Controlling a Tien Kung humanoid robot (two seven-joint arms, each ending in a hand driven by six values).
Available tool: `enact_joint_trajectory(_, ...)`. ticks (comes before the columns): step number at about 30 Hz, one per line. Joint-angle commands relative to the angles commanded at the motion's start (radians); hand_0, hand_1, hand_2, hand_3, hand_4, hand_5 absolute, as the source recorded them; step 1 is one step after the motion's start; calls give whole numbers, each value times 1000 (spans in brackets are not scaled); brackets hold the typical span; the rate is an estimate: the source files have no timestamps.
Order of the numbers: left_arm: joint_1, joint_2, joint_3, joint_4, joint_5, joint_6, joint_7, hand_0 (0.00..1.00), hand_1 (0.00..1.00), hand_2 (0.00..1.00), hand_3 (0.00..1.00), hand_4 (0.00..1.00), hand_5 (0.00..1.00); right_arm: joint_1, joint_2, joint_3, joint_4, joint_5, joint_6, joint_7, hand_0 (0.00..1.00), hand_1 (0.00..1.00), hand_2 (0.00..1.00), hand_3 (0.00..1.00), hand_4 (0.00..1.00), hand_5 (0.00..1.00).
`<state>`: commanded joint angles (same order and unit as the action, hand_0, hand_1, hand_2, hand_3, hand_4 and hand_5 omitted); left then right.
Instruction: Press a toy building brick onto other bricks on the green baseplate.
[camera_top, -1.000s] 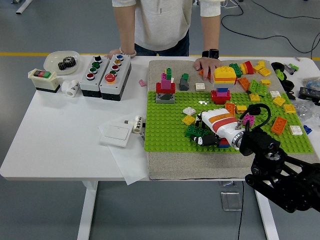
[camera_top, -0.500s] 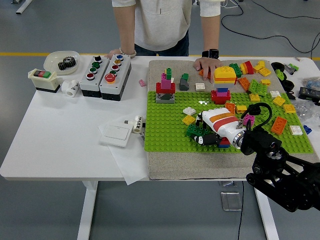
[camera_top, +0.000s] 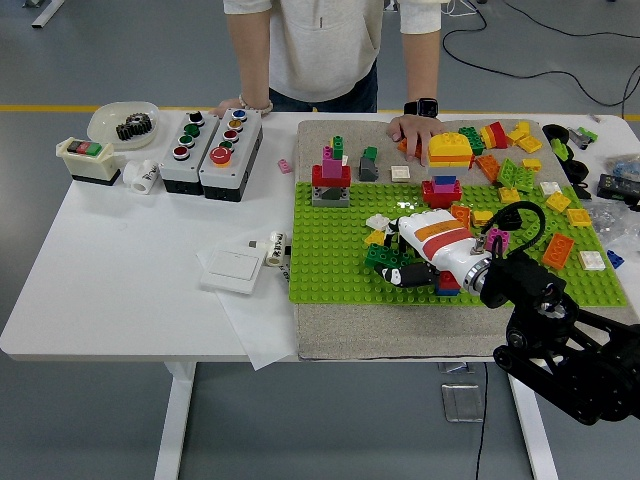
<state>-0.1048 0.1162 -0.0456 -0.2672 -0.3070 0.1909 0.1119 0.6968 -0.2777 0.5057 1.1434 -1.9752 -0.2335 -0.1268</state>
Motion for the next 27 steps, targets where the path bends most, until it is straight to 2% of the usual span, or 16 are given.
enact_joint_trajectory(16,0,0,-1,1,1,0,1,539,621,782,804,853,809,3,-37,-41,72,-43,-12,119,174,277,405,489,588,427)
enact_joint_trajectory(21,0,0,1,1,-2,0,-1,538,621,782,804,853,809,6,-66,-44,109,-68,-9,144,175,277,404,488,586,427)
enact_joint_trajectory(27,-1,1,5,2,-5,-1,-3,534,619,782,803,853,809,10,-116,-34,186,-110,4,173,176,278,404,489,586,423)
